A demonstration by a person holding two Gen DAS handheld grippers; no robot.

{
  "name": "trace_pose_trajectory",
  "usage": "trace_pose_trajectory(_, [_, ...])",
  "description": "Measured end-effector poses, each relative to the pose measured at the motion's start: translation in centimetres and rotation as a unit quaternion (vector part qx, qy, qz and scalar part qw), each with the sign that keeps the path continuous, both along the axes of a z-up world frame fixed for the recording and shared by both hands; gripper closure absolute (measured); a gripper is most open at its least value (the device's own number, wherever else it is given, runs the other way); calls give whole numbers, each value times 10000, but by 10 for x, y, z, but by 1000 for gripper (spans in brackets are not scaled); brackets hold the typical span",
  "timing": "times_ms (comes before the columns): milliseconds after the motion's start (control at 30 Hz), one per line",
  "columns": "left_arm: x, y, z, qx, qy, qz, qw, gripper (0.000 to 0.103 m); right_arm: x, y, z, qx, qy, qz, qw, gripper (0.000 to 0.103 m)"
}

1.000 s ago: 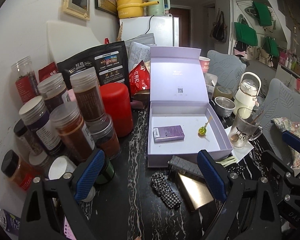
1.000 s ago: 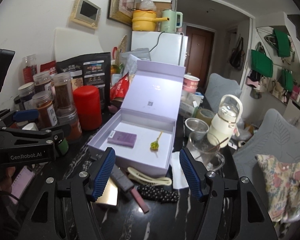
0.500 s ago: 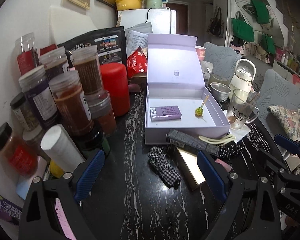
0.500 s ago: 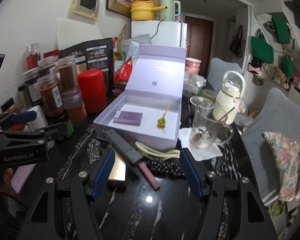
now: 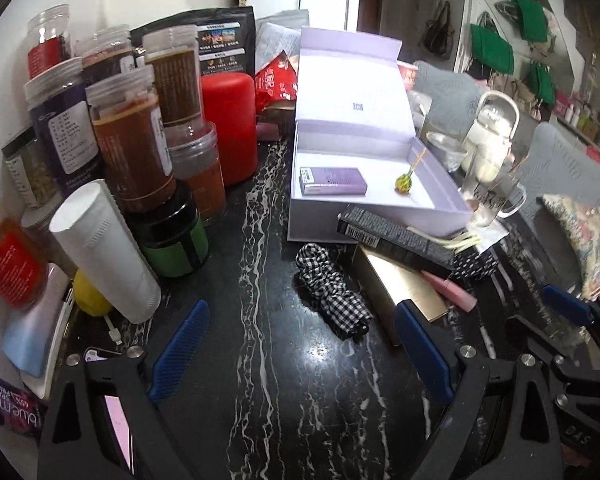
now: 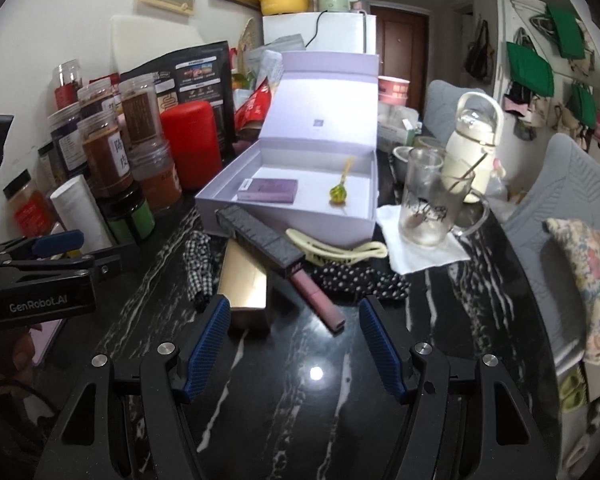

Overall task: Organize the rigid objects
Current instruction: 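Withdraw both grippers from the box toward the remaining items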

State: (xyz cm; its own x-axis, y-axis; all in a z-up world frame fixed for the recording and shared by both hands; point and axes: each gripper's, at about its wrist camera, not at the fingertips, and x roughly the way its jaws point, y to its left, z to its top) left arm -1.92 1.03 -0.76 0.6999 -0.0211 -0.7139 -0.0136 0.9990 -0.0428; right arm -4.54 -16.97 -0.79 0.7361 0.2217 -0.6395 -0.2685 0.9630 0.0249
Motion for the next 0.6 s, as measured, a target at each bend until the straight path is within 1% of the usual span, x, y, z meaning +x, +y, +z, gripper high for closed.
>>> trace_pose_trajectory(267, [35, -9, -29, 46, 384, -107, 9992, 8, 13, 3, -16, 1, 80, 84, 9999, 35])
trace_pose_trajectory(400, [50, -15, -36, 170, 439, -131, 9988, 9, 27, -1, -23, -18, 170, 50, 9998, 35])
trace_pose_trajectory(600, [65, -18, -47, 347, 512, -115, 9980, 19, 46, -11, -34, 24, 352, -81, 9993, 35])
